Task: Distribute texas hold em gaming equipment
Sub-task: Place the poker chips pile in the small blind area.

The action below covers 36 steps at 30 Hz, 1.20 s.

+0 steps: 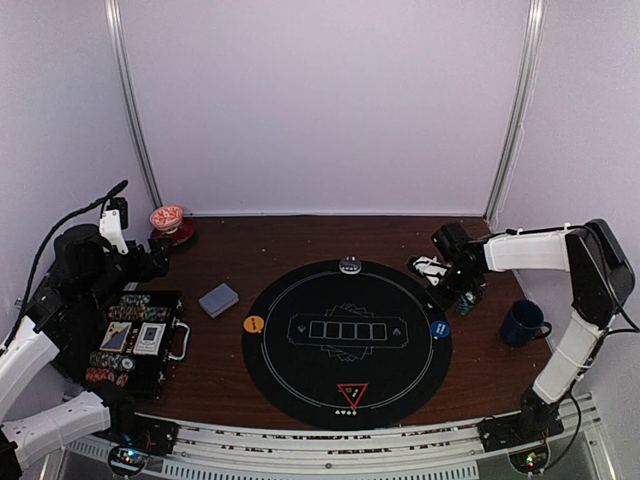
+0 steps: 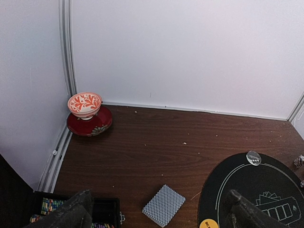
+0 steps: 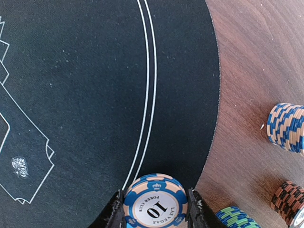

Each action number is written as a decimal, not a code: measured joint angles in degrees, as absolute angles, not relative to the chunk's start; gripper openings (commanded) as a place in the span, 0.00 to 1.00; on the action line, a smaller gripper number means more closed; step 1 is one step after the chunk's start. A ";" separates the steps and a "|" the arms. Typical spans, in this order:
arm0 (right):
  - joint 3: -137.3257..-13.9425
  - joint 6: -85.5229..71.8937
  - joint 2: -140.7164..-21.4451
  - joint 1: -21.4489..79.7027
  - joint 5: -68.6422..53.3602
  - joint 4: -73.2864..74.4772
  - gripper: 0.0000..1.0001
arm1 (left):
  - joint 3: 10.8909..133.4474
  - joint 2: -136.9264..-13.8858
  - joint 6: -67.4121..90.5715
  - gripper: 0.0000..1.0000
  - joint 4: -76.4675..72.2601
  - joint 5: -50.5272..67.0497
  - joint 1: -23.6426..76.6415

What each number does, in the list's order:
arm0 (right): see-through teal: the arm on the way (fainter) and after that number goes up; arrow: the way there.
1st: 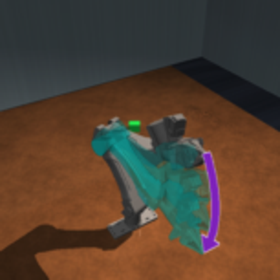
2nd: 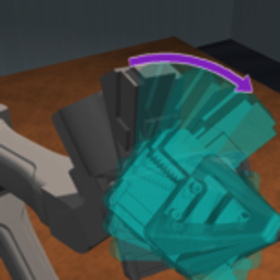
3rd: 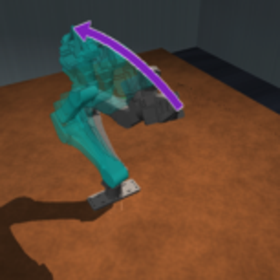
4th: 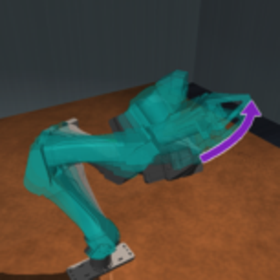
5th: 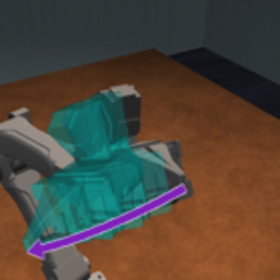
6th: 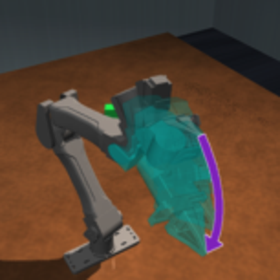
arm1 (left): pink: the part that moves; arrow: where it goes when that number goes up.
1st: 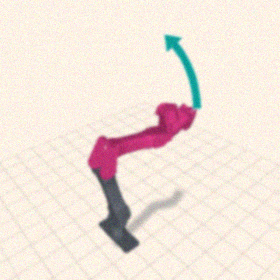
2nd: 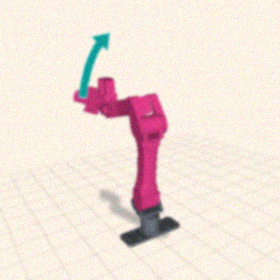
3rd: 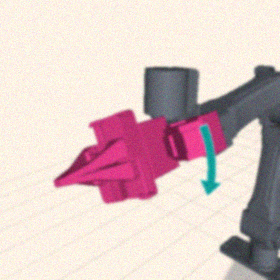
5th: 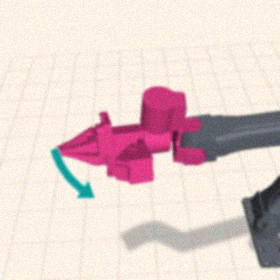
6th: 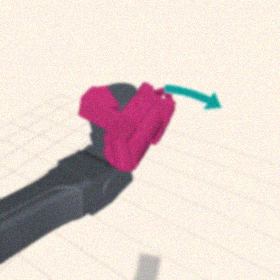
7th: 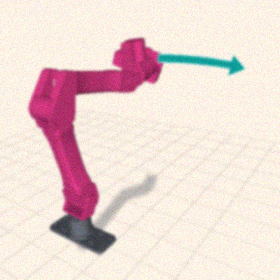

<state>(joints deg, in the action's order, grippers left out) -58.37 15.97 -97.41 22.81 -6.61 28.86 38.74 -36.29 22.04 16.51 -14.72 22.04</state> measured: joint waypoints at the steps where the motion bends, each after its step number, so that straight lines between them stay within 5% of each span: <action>1: -58.30 16.05 -97.41 22.81 -6.48 28.84 0.28 | 38.74 -36.29 22.04 0.98 16.51 -14.72 22.04; 36: -57.74 16.80 -99.24 22.79 -5.98 28.97 0.30 | 38.74 -36.29 22.04 0.98 16.51 -14.72 22.04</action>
<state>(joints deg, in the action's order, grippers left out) -57.74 16.80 -99.24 22.79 -5.98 28.97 38.74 -36.29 22.04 16.51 -14.72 22.04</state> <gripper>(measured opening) 0.390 0.978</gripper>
